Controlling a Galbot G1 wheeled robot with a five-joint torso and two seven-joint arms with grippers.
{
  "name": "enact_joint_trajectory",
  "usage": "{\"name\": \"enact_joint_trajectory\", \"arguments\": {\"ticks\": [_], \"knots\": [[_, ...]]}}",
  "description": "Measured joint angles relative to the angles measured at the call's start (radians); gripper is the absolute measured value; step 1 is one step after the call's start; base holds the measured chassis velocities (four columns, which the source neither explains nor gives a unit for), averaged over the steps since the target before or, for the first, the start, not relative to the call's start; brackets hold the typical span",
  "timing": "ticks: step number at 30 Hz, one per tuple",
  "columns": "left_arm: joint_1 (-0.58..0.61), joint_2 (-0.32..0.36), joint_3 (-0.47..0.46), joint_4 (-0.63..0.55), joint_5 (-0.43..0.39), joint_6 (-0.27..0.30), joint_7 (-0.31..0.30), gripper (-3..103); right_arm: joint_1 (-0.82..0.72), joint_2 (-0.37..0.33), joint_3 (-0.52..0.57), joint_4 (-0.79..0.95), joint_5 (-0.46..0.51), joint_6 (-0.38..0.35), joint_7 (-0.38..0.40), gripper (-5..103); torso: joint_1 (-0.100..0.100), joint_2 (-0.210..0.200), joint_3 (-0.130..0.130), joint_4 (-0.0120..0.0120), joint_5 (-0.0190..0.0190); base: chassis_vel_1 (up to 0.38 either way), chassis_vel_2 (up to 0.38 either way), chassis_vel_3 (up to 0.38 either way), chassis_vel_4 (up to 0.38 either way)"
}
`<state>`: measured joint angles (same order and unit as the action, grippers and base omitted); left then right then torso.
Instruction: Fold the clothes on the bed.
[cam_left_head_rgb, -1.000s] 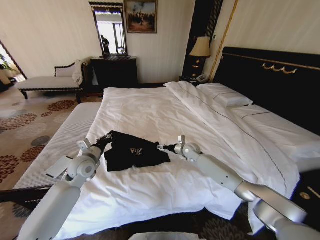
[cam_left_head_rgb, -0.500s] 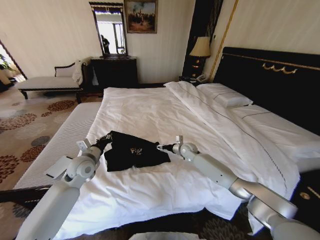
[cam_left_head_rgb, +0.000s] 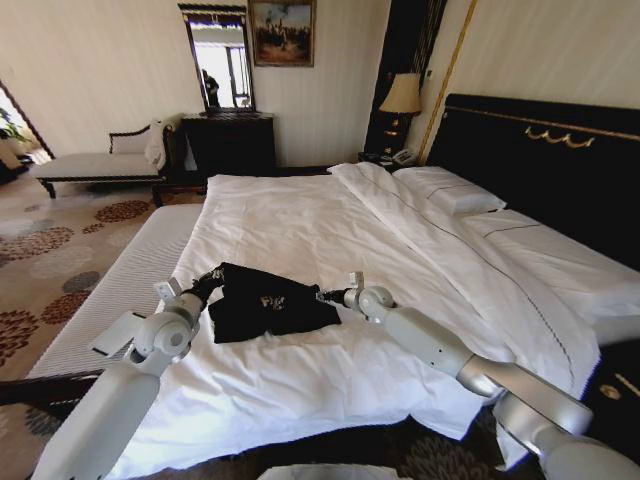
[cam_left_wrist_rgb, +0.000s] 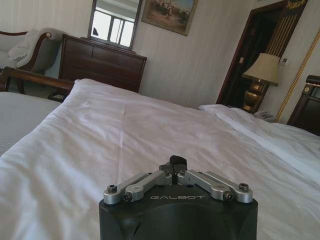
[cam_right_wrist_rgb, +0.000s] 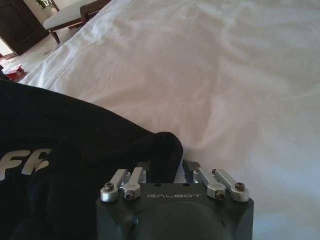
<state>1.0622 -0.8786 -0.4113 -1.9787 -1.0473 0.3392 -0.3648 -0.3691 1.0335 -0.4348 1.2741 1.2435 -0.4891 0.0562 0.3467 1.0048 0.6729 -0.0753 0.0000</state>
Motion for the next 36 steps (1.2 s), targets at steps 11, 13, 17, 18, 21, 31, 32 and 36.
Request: {"name": "enact_joint_trajectory", "arguments": {"ticks": [11,13,17,18,21,31,32,36], "knots": [[-0.003,0.004,-0.001,0.004,0.002,-0.005,0.002,0,-0.004,-0.023,0.008,0.030,-0.043,0.017,0.013,1,0.000,0.000,0.000,0.0002,0.0000,0.000,0.000,0.000,0.000],[-0.002,0.006,-0.003,0.004,0.002,-0.006,0.002,0,-0.015,-0.032,0.020,0.054,-0.043,0.024,0.021,1,0.000,0.000,0.000,0.0001,0.0000,0.000,0.000,0.000,0.000],[0.001,0.017,-0.011,-0.004,-0.001,-0.007,0.002,0,-0.049,-0.066,0.061,0.135,-0.017,0.030,0.047,0,0.000,0.000,0.000,0.0000,0.0000,0.000,0.000,0.000,0.000],[0.002,0.021,-0.015,-0.007,-0.002,-0.007,0.002,0,-0.063,-0.080,0.078,0.169,-0.010,0.033,0.054,0,0.000,0.000,0.000,0.0000,0.0001,0.000,0.000,0.000,0.000],[0.014,0.036,-0.040,-0.027,0.007,-0.019,0.004,0,-0.113,-0.134,0.153,0.293,0.006,0.056,0.085,0,0.000,0.000,0.000,-0.0002,0.0000,0.000,0.000,0.000,0.000],[0.089,0.102,-0.199,-0.134,0.034,-0.052,0.014,0,-0.232,-0.207,0.436,0.534,-0.013,0.157,0.167,0,0.000,0.000,0.000,0.0002,0.0001,0.000,0.000,0.000,0.000],[0.089,0.102,-0.199,-0.134,0.034,-0.052,0.014,0,-0.232,-0.207,0.436,0.534,-0.013,0.157,0.167,0,0.000,0.000,0.000,0.0002,0.0001,0.000,0.000,0.000,0.000],[0.118,0.153,-0.296,-0.191,0.037,-0.080,0.019,0,-0.275,-0.251,0.560,0.623,0.001,0.200,0.175,0,0.000,0.000,0.000,0.0000,0.0002,0.000,0.000,0.000,0.000]]}}
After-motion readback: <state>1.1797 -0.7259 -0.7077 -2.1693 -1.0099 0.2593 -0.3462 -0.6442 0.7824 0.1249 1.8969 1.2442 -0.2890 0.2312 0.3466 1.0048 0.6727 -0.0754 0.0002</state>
